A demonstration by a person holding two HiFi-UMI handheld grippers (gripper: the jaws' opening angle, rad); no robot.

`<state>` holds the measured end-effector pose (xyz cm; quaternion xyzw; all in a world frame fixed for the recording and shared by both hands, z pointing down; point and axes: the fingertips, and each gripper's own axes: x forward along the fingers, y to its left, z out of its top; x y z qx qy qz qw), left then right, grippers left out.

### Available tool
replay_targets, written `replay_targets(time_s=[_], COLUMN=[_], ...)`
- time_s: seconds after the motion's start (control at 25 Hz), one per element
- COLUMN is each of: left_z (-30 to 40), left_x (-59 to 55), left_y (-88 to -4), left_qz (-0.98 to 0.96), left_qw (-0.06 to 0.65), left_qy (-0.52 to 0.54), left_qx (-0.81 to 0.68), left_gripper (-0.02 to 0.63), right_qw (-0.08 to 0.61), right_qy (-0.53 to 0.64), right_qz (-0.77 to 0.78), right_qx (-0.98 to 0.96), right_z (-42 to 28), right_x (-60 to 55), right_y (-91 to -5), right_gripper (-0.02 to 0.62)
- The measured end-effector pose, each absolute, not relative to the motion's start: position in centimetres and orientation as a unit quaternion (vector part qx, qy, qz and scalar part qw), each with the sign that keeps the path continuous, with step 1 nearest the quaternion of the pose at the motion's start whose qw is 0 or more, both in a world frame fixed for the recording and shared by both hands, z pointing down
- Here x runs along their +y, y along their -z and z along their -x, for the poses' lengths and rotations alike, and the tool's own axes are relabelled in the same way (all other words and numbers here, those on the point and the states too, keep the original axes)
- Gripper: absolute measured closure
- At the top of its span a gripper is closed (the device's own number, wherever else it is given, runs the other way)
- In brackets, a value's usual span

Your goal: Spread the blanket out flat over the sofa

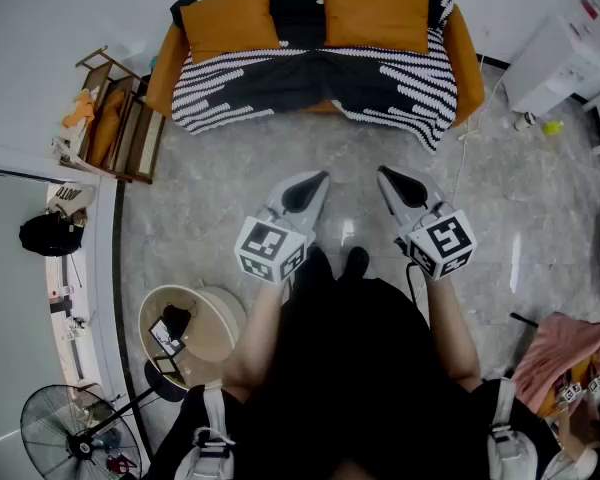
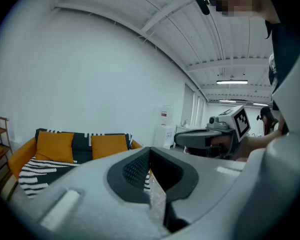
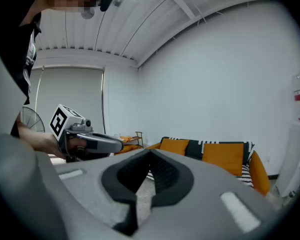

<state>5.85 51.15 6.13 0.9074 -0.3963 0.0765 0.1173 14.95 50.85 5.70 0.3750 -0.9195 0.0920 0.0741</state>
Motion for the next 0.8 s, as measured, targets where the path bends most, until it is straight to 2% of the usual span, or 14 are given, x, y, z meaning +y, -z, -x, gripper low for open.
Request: replay_targets(time_s=[0.8], left_z=[-6.9], left_x=[51.7], left_y=[-6.8], left_qz=[-0.904], left_qw=[0.125], left_qy=[-0.089], left_qx=[-0.400], left_gripper=[0.595], right_qw=[0.067], right_qy=[-0.108], right_qz=[-0.379], right_qx=[-0.917], right_z=[-16.6], right_x=[51.7], right_y=[-6.7], right_gripper=[0.592])
